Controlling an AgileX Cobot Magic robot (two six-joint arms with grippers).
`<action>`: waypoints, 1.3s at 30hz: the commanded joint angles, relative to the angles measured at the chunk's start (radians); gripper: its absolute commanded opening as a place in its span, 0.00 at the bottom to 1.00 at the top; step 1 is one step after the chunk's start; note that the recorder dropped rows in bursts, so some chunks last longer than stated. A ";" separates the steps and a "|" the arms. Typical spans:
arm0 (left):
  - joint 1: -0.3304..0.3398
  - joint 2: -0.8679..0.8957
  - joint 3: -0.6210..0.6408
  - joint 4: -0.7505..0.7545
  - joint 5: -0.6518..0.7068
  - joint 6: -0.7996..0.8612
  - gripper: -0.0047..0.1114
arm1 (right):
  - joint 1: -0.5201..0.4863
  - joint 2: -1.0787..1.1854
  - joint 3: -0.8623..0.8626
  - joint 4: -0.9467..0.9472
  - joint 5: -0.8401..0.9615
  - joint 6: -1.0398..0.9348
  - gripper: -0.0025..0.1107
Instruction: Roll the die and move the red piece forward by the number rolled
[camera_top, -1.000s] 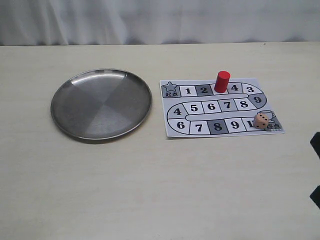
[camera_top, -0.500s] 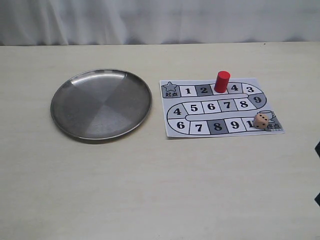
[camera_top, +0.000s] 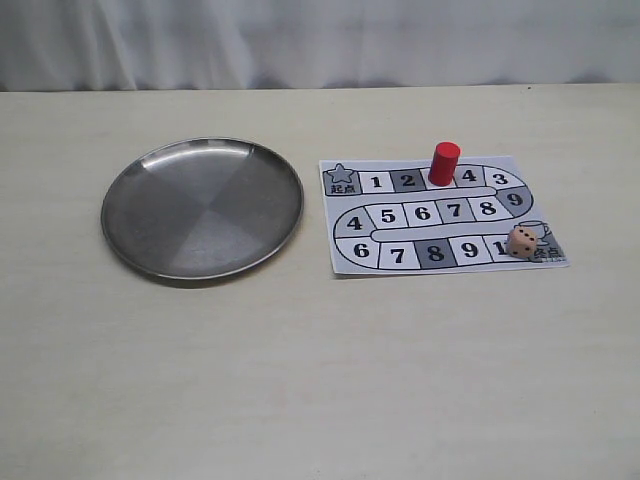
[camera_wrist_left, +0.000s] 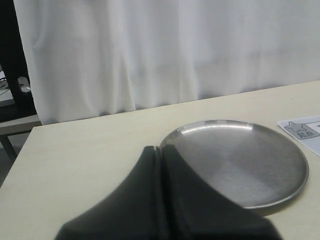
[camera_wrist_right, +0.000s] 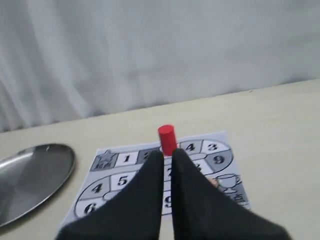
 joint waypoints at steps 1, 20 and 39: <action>-0.002 -0.001 0.002 0.000 -0.009 -0.001 0.04 | -0.128 -0.083 0.003 0.000 0.006 -0.008 0.07; -0.002 -0.001 0.002 0.000 -0.009 -0.001 0.04 | -0.146 -0.130 0.003 -0.014 0.155 -0.008 0.07; -0.002 -0.001 0.002 0.000 -0.009 -0.001 0.04 | -0.146 -0.130 0.003 -0.014 0.155 -0.008 0.07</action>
